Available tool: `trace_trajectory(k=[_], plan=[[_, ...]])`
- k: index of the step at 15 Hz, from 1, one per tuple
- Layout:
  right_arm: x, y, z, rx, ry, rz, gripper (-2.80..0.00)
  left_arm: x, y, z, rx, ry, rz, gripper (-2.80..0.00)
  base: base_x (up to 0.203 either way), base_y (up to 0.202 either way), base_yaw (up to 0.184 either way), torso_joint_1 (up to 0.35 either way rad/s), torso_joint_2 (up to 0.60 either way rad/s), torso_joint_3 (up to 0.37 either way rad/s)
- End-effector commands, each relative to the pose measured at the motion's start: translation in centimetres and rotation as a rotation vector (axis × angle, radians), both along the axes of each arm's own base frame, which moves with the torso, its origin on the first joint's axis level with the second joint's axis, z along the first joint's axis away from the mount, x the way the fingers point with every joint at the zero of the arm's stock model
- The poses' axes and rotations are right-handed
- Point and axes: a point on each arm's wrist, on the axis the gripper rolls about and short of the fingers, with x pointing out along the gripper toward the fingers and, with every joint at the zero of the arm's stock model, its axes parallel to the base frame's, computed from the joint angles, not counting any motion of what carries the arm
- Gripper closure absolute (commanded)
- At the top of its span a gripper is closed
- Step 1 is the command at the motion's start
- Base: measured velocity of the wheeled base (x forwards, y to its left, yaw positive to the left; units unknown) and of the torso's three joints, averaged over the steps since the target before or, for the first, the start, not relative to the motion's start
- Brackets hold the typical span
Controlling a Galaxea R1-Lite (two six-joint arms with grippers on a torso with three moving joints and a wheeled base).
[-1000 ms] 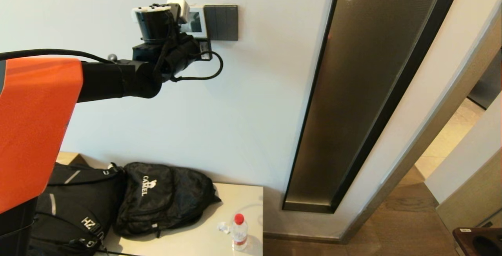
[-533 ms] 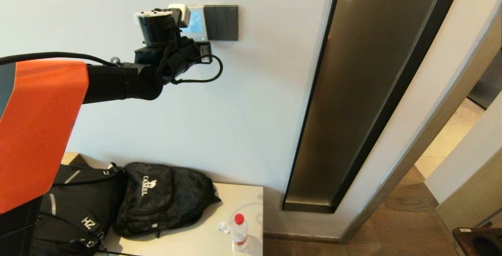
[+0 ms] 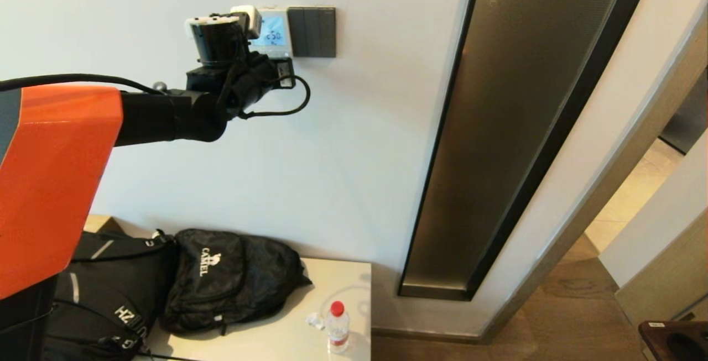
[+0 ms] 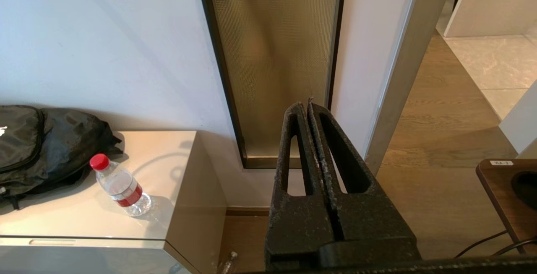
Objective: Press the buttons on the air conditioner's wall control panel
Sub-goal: Turn on the central air conditioner, then press the temperature increase button
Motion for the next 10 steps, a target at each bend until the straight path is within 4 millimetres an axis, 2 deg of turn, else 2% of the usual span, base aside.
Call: trace_trajectory(k=[1,5,10], plan=[[0.0,0.0,0.0,-0.001,0.000,0.001,0.00,-0.7,0.3,0.1,-0.024,0.001,-0.001,0.00,0.000,0.000,0.000,0.000,0.00,0.000],[0.0,0.0,0.0,-0.001,0.000,0.001,0.00,-1.8,0.8,0.3,-0.031,-0.006,0.002,0.00,0.000,0.000,0.000,0.000,0.00,0.000],[0.0,0.0,0.0,-0.001,-0.002,0.001,0.00,-1.5,1.1,0.5,-0.035,-0.023,0.009,0.00,0.000,0.000,0.000,0.000,0.00,0.000]])
